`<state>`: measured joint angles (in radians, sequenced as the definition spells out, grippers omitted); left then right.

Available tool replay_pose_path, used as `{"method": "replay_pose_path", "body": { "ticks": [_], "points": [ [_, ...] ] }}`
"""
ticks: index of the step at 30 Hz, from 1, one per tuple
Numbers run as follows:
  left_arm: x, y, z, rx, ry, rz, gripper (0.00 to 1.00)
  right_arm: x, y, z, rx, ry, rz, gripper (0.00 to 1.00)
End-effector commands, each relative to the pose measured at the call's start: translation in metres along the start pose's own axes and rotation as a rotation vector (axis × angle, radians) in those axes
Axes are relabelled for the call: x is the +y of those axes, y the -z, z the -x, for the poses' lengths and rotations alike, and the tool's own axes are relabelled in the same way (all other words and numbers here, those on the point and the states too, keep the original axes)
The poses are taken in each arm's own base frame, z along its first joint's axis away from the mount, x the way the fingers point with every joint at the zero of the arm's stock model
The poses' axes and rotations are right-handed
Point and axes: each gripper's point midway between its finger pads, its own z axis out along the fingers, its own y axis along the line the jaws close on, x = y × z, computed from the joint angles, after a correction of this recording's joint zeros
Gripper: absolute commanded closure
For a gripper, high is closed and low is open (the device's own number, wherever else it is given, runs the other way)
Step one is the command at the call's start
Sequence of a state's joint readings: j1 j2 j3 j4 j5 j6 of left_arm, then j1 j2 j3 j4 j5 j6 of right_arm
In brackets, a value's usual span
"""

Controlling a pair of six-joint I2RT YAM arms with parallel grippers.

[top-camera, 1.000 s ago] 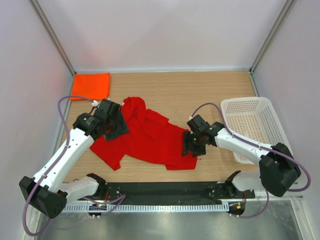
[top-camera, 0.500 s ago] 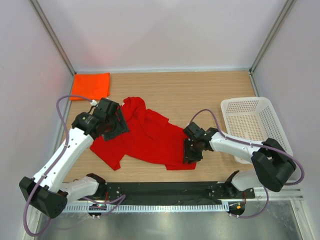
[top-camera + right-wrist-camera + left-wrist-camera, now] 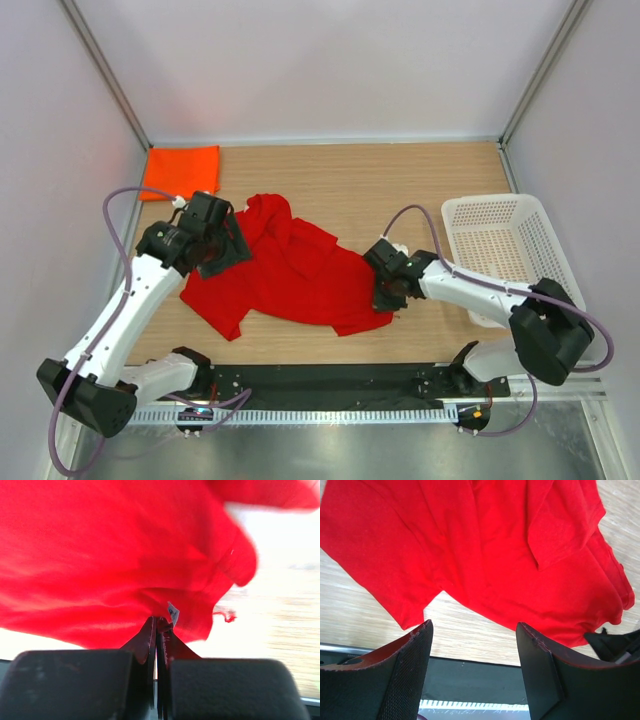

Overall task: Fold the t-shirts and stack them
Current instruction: Flatten the tshirt out

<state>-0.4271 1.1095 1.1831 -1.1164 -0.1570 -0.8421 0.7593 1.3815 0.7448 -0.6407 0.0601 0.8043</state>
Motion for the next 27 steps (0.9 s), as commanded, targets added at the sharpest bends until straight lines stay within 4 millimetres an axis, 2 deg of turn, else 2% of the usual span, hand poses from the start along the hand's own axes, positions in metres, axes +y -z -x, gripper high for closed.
{"method": "replay_pose_path", "body": {
  "ticks": [1,2,3,4,5,6,7,8,9,10,11,12,13,14,15,16,17,18,19,20,21,22,23,24,25,26,27],
  "points": [
    [-0.003,0.017,0.021,-0.08,-0.013,-0.025,0.32,0.015,0.038,0.057,-0.215,-0.004,0.014,0.99],
    [-0.003,0.018,0.024,-0.093,-0.023,-0.024,0.32,0.014,0.043,0.065,-0.229,-0.009,0.005,0.99],
    [-0.004,0.021,0.028,-0.105,-0.029,-0.028,0.32,0.019,0.054,0.082,-0.264,-0.014,0.02,0.99],
    [-0.003,0.022,0.029,-0.109,-0.038,-0.023,0.32,0.02,0.057,0.092,-0.275,-0.021,0.025,0.99],
    [-0.003,0.022,0.032,-0.116,-0.048,-0.019,0.32,0.012,0.056,0.107,-0.279,-0.058,0.007,0.99],
    [-0.004,0.024,0.034,-0.124,-0.052,-0.022,0.33,0.02,0.065,0.126,-0.299,-0.056,0.031,0.99],
    [-0.004,0.024,0.034,-0.125,-0.06,-0.022,0.33,0.019,0.066,0.138,-0.302,-0.07,0.034,0.99],
    [-0.004,0.023,0.035,-0.126,-0.063,-0.023,0.33,0.009,0.055,0.154,-0.277,-0.108,0.004,0.99],
    [-0.004,0.023,0.036,-0.129,-0.07,-0.02,0.33,0.015,0.067,0.181,-0.316,-0.117,0.024,0.99],
    [-0.004,0.024,0.036,-0.129,-0.075,-0.019,0.33,0.017,0.068,0.196,-0.32,-0.123,0.031,0.99],
    [-0.004,0.022,0.037,-0.129,-0.078,-0.017,0.33,0.02,0.067,0.223,-0.326,-0.138,0.04,0.99],
    [-0.004,0.022,0.037,-0.126,-0.083,-0.018,0.33,0.024,0.067,0.231,-0.31,-0.128,0.056,0.99],
    [-0.006,0.02,0.035,-0.118,-0.089,-0.023,0.33,0.03,0.065,0.225,-0.241,-0.073,0.08,0.98],
    [-0.006,0.019,0.034,-0.111,-0.093,-0.027,0.32,0.042,0.064,0.22,-0.192,-0.039,0.123,0.91],
    [-0.006,0.016,0.032,-0.099,-0.089,-0.019,0.3,0.055,0.06,0.211,-0.147,0.003,0.137,0.69],
    [-0.002,0.011,0.027,-0.082,-0.086,0.0,0.28,0.055,0.058,0.197,-0.12,0.069,0.112,0.59],
    [0.001,0.008,0.026,-0.079,-0.079,0.017,0.27,0.051,0.047,0.176,-0.084,0.111,0.079,0.53],
    [0.005,0.004,0.023,-0.069,-0.071,0.033,0.25,0.062,0.052,0.156,-0.087,0.181,0.087,0.49],
    [0.005,0.001,0.021,-0.055,-0.065,0.036,0.25,0.064,0.049,0.146,-0.093,0.208,0.092,0.42],
    [0.007,-0.003,0.017,-0.038,-0.063,0.045,0.25,0.055,0.038,0.12,-0.043,0.228,0.08,0.4],
    [0.007,-0.004,0.015,-0.031,-0.06,0.048,0.25,0.061,0.038,0.101,-0.027,0.264,0.097,0.39],
    [0.008,-0.006,0.014,-0.026,-0.043,0.05,0.25,0.065,0.046,0.093,-0.045,0.276,0.131,0.37],
    [0.012,-0.011,0.01,-0.013,-0.034,0.061,0.25,0.06,0.039,0.069,0.003,0.286,0.137,0.36],
    [0.014,-0.012,0.009,-0.009,-0.018,0.064,0.25,0.067,0.04,0.052,0.018,0.321,0.167,0.35],
    [0.015,-0.014,0.009,0.004,0.02,0.059,0.25,0.073,0.047,0.044,0.005,0.338,0.21,0.34],
    [0.017,-0.017,0.005,0.023,0.035,0.059,0.26,0.068,0.041,0.027,0.041,0.337,0.211,0.34],
    [0.016,-0.018,0.005,0.024,0.052,0.047,0.26,0.068,0.041,0.019,0.045,0.341,0.215,0.33]
  ]
}}
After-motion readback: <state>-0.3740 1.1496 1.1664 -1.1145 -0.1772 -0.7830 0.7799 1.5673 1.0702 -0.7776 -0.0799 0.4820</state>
